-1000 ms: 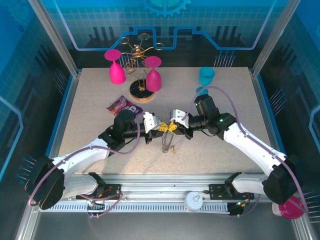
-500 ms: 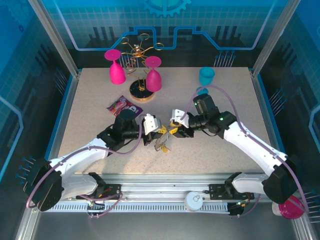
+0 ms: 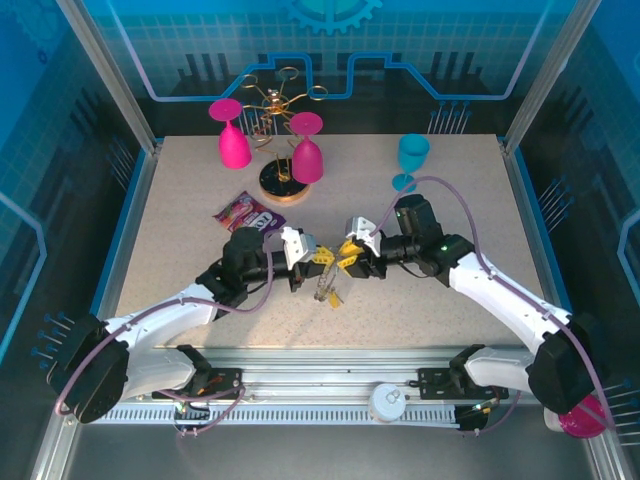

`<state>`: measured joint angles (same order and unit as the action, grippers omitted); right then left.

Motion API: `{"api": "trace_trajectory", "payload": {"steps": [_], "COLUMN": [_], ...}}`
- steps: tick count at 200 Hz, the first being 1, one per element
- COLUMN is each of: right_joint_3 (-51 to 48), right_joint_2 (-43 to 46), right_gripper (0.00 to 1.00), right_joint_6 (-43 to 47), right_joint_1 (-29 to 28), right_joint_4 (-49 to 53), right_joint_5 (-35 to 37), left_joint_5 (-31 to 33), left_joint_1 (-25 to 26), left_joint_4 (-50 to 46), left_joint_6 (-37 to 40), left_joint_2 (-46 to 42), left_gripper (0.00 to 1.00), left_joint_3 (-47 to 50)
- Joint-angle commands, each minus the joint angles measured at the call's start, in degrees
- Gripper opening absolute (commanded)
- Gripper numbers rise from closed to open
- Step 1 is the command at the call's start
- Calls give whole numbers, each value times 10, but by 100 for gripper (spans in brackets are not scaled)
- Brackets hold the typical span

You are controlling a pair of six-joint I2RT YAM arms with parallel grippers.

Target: Put the keys on the keyring

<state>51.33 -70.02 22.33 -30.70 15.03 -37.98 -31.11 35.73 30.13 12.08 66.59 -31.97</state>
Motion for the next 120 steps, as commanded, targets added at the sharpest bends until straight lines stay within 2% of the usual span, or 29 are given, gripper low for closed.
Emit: {"api": "trace_trajectory", "payload": {"steps": [1, 23, 52, 79, 104, 120], "right_joint_3": [-1, 2, 2, 7, -6, -35], "right_joint_2": [-9, -15, -22, -24, 6, 34], "right_gripper": [22, 8, 4, 9, 24, 29], "right_joint_6": [-14, -15, -19, -21, -26, -26], "right_joint_1": [4, 2, -4, -8, 0, 7], "right_joint_4": [-19, -18, -28, -30, -51, -79], "right_joint_5": [-9, -14, -21, -20, -11, -5], "left_joint_5": [-33, -36, -44, -49, -48, -47], "left_joint_1": [-3, -3, -5, -8, -15, -17], "left_joint_4": [63, 84, 136, 173, 176, 177], "left_joint_6": [-22, -31, -58, -81, -82, -82], "left_joint_2": [-11, -9, -1, 7, 8, 11], "left_gripper": [0, 0, 0, 0, 0, 0], "left_joint_3": [9, 14, 18, 17, 26, 32]}}
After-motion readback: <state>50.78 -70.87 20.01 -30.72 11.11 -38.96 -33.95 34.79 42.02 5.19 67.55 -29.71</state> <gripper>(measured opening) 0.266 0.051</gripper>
